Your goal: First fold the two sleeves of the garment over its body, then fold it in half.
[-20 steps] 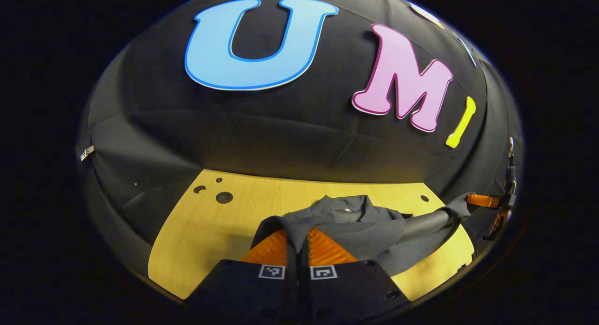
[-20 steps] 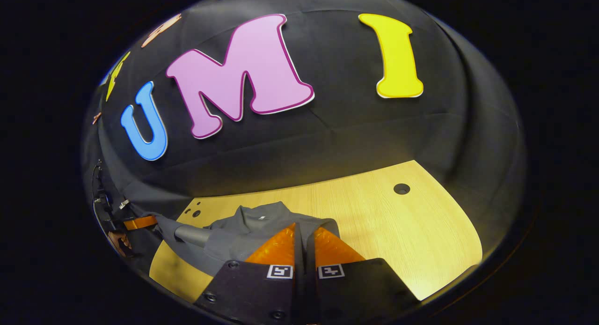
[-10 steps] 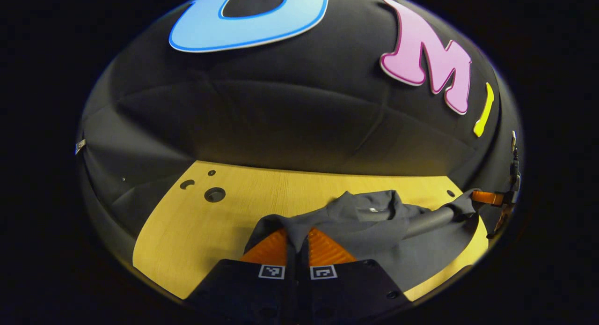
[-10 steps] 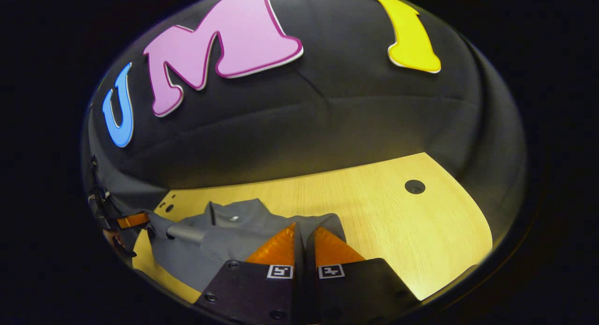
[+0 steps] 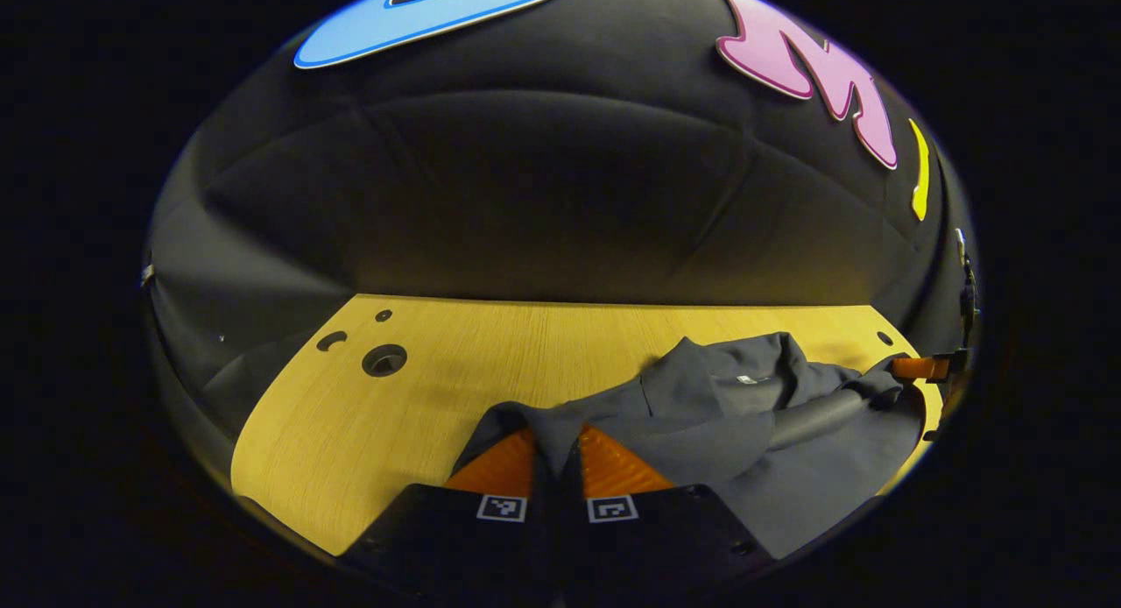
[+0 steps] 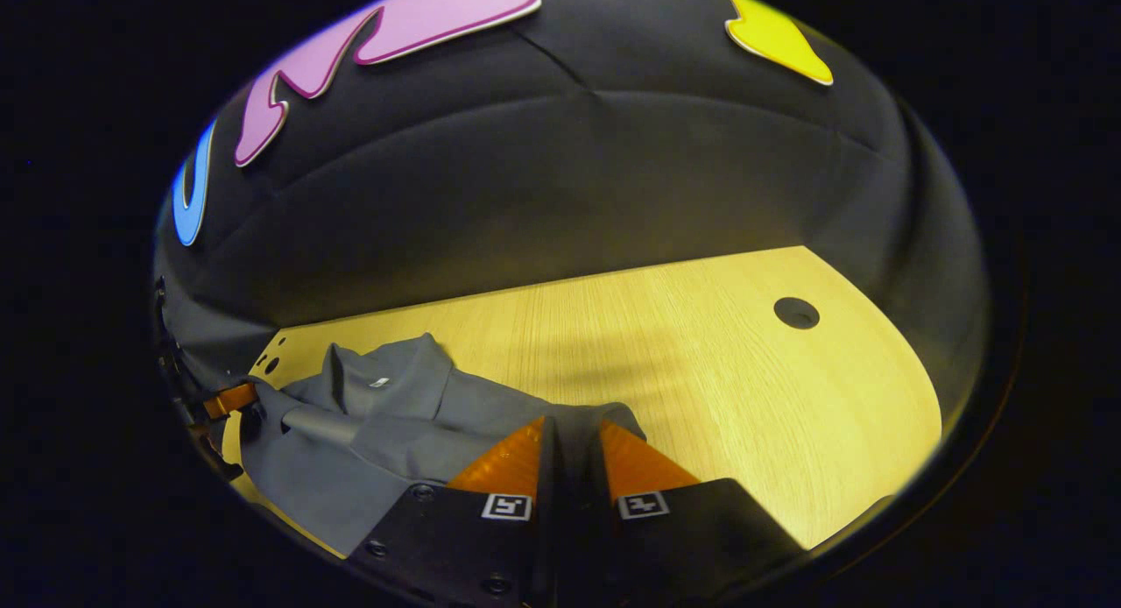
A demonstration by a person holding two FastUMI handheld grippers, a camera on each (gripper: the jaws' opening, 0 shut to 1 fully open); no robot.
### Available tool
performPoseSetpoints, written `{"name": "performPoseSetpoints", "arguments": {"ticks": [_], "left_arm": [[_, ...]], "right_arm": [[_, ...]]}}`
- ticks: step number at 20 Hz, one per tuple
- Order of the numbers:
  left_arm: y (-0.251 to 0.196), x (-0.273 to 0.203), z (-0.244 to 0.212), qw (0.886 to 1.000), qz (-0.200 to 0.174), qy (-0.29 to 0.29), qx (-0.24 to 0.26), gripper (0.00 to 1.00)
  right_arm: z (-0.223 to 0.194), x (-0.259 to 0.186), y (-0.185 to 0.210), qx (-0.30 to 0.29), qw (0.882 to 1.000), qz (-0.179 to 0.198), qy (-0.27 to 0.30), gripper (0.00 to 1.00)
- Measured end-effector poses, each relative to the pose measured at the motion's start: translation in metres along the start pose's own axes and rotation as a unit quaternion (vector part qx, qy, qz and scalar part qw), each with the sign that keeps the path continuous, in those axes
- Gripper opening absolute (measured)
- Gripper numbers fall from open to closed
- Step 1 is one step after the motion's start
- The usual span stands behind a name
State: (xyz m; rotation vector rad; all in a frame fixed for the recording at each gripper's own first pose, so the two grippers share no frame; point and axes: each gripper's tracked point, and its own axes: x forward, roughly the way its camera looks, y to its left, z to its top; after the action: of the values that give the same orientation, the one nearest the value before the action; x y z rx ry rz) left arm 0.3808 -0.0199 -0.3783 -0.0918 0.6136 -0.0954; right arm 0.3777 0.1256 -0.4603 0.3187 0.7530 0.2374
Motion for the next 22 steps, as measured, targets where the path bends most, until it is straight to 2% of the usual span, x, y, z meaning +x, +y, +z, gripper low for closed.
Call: {"name": "performPoseSetpoints", "arguments": {"ticks": [1, 2, 3, 4, 5, 6, 7, 8, 9, 10, 11, 16, 22], "left_arm": [[0.003, 0.001, -0.001, 1.000, 0.007, 0.001, 0.002, 0.17], [0.003, 0.002, -0.002, 1.000, 0.010, 0.003, 0.004, 0.22], [0.001, 0.001, -0.002, 1.000, 0.005, 0.003, 0.004, 0.31], [-0.007, -0.002, 0.000, 1.000, -0.008, 0.002, 0.002, 0.45], [-0.011, -0.003, 0.003, 1.000, -0.019, 0.000, 0.000, 0.58], [-0.014, -0.005, 0.004, 1.000, -0.026, -0.002, 0.000, 0.72], [-0.017, -0.009, 0.005, 1.000, -0.029, -0.004, 0.002, 0.87], [-0.019, -0.012, 0.006, 1.000, -0.029, -0.007, 0.006, 0.96], [-0.021, -0.017, 0.010, 0.999, -0.028, -0.012, 0.012, 0.96], [-0.022, -0.025, 0.011, 0.999, -0.029, -0.017, 0.017, 0.96], [-0.023, -0.034, 0.016, 0.999, -0.028, -0.025, 0.021, 0.96], [-0.034, -0.092, 0.029, 0.998, -0.045, -0.050, 0.010, 0.96], [-0.032, -0.166, 0.036, 0.996, -0.056, -0.062, -0.024, 0.96]], "right_arm": [[-0.002, 0.003, -0.004, 0.003, 1.000, -0.006, 0.003, 0.12], [-0.002, 0.002, -0.008, 0.002, 1.000, -0.011, 0.005, 0.30], [-0.002, 0.003, -0.009, -0.002, 1.000, -0.011, 0.005, 0.39], [-0.001, 0.000, -0.009, -0.005, 1.000, -0.011, 0.005, 0.62], [0.000, -0.004, -0.010, -0.009, 1.000, -0.011, 0.005, 0.63], [0.002, -0.008, -0.010, -0.011, 1.000, -0.011, 0.004, 0.58], [0.005, -0.014, -0.008, -0.010, 1.000, -0.009, 0.000, 0.75], [0.010, -0.019, -0.005, -0.009, 1.000, -0.004, -0.004, 0.80], [0.016, -0.028, -0.004, -0.009, 1.000, -0.002, -0.011, 0.69], [0.022, -0.037, -0.001, -0.011, 1.000, -0.001, -0.019, 0.85], [0.029, -0.048, 0.003, -0.012, 1.000, -0.001, -0.028, 0.87], [0.051, -0.106, 0.034, -0.015, 0.998, 0.024, -0.059, 0.87], [0.055, -0.187, 0.067, -0.024, 0.995, 0.050, -0.082, 0.87]]}}
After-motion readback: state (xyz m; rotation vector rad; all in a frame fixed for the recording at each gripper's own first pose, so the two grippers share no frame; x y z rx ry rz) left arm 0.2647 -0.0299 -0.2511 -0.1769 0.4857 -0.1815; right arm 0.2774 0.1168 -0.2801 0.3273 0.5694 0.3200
